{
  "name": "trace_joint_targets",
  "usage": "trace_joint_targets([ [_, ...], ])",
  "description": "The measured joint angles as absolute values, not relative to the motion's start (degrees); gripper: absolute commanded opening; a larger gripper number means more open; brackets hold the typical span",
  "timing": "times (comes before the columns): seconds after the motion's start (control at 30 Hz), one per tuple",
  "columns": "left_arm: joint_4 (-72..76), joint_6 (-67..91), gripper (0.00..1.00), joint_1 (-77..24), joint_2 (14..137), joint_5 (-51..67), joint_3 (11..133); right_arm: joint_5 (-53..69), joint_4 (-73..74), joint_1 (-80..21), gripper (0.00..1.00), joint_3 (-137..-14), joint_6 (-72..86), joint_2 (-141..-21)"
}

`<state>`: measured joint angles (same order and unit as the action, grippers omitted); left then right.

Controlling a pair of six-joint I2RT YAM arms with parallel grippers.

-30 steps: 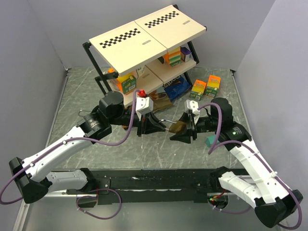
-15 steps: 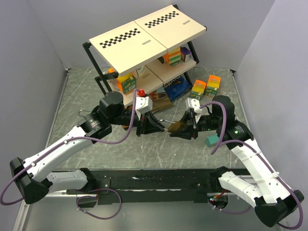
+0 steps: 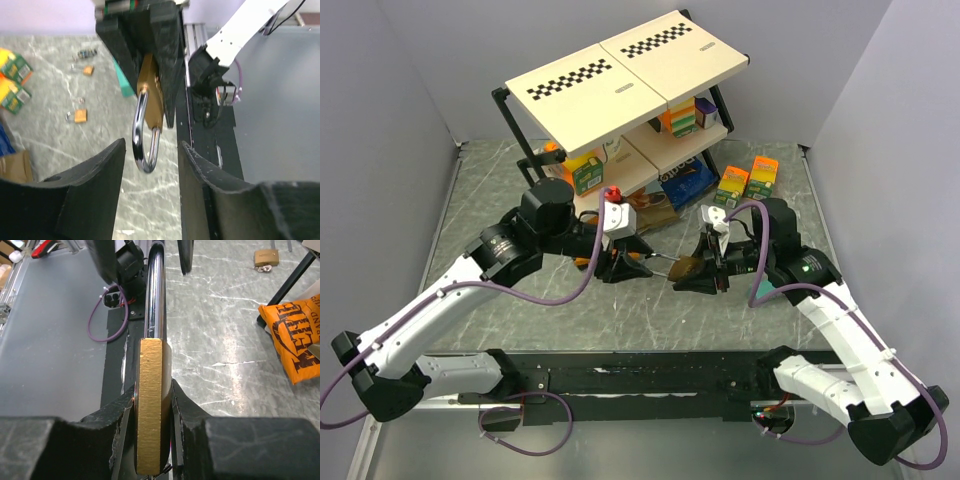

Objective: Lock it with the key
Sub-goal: Lock the lock.

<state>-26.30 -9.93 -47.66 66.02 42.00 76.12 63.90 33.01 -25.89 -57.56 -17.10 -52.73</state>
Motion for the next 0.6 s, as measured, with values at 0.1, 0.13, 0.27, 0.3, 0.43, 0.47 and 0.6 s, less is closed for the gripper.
trace_joint_targets([
  [0.1, -27.79, -10.04, 0.46, -47.59, 66.32, 41.45, 76.09, 63.90, 33.10, -25.89, 0.00, -57.91, -16.78, -52.73],
  [0.13, -28.03, -10.04, 0.45, -47.59, 66.50, 41.28, 76.09, 63.94, 33.12, -25.89, 0.00, -58.00, -16.67, -52.73],
  [0.27, -28.23, -10.13, 0.37, -47.55, 67.40, 41.25, 76.09, 64.05, 33.04, -25.89, 0.00, -58.08, -16.12, -52.73],
  [0.3, -28.34, -10.24, 0.36, -47.55, 67.83, 41.36, 76.12, 64.10, 33.04, -25.91, 0.00, -58.11, -16.08, -52.75],
  [0.43, -28.77, -10.11, 0.32, -47.55, 70.35, 42.26, 76.20, 64.05, 33.06, -25.93, 0.00, -58.22, -16.03, -52.86],
  [0.47, -28.82, -9.96, 0.32, -47.55, 70.83, 42.54, 76.20, 63.92, 33.06, -25.96, 0.00, -58.22, -15.94, -52.88],
  [0.6, -28.77, -9.63, 0.22, -47.55, 71.09, 42.87, 76.20, 63.90, 33.06, -26.04, 0.00, -58.30, -15.84, -53.08],
])
